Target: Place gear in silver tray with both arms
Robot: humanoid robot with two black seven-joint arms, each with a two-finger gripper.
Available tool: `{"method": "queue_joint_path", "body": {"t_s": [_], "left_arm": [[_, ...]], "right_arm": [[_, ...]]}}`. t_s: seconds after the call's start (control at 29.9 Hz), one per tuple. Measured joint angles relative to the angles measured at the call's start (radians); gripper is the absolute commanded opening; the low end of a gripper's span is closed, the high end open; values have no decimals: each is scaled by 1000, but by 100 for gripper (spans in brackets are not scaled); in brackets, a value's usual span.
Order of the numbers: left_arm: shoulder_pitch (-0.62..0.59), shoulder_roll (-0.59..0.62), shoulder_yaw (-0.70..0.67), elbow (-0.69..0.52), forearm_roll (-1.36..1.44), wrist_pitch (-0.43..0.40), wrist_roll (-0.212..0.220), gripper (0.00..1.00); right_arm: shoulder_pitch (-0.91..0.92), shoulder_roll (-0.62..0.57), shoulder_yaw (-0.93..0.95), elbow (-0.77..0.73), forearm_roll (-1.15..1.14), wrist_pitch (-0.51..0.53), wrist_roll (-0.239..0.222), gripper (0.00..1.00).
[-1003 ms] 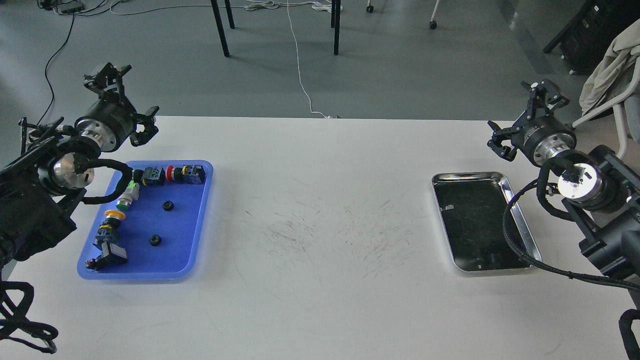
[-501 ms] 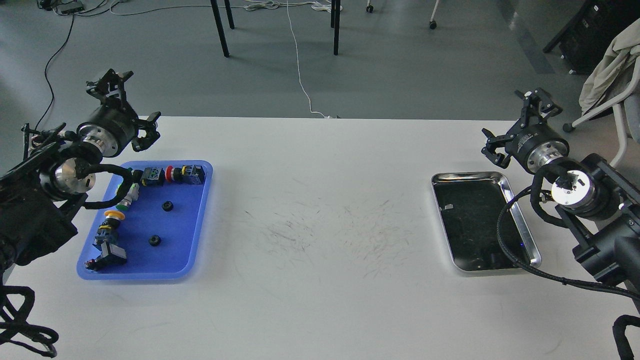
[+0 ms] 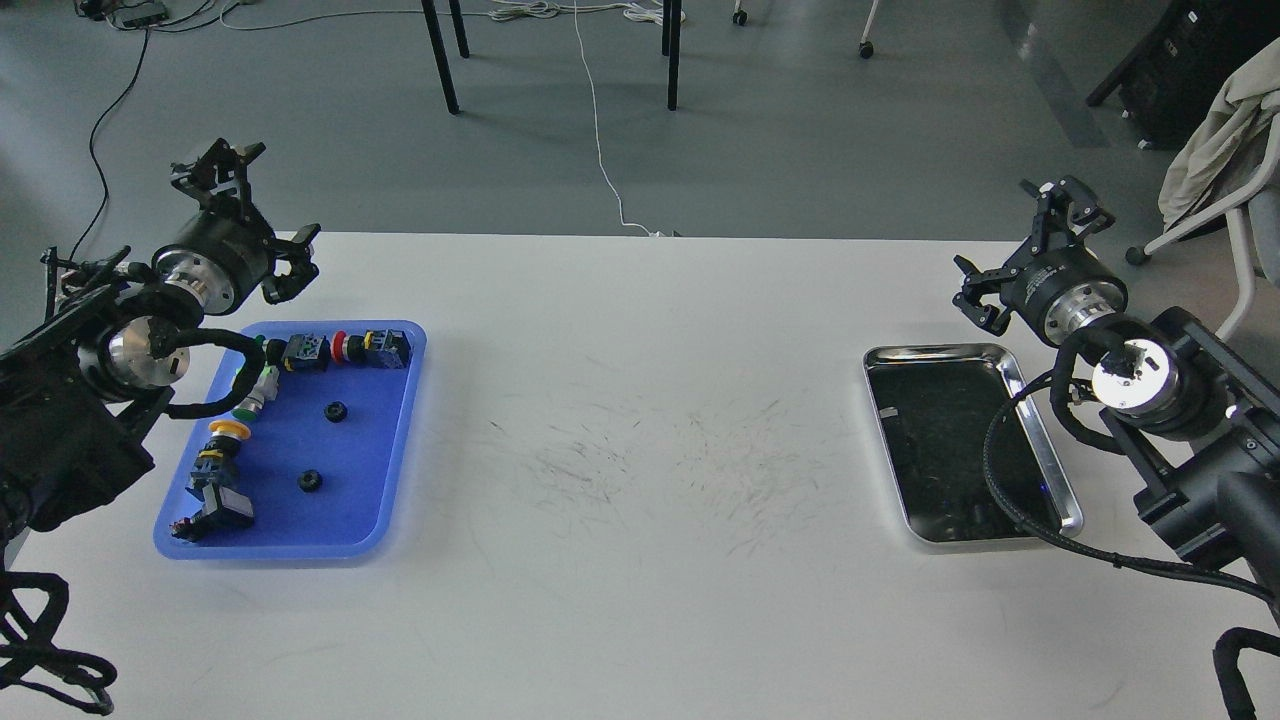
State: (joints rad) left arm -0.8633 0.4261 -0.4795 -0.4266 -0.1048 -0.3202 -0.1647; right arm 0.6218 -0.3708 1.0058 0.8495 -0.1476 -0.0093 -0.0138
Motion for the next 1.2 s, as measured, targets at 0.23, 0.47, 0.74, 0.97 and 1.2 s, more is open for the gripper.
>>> {"method": "queue_joint_path", "body": {"t_s": [0.23, 0.47, 0.74, 0.97, 1.2], "left_arm": [[-5, -3, -9, -1, -7, -19, -2, 99], [-20, 7, -9, -3, -7, -13, -3, 99], [-35, 45, 2, -8, 2, -20, 0, 99], [-35, 50, 8, -9, 4, -31, 1, 99], [-33, 46, 10, -13, 4, -55, 3, 99]], "right_arm": [[-2, -4, 1, -1, -1, -1, 0, 99], [0, -12, 2, 0, 0, -2, 0, 99], [8, -13, 21, 0, 0, -2, 0, 99], [25, -8, 34, -8, -1, -6, 0, 99], [51, -20, 21, -6, 1, 5, -4, 99]]}}
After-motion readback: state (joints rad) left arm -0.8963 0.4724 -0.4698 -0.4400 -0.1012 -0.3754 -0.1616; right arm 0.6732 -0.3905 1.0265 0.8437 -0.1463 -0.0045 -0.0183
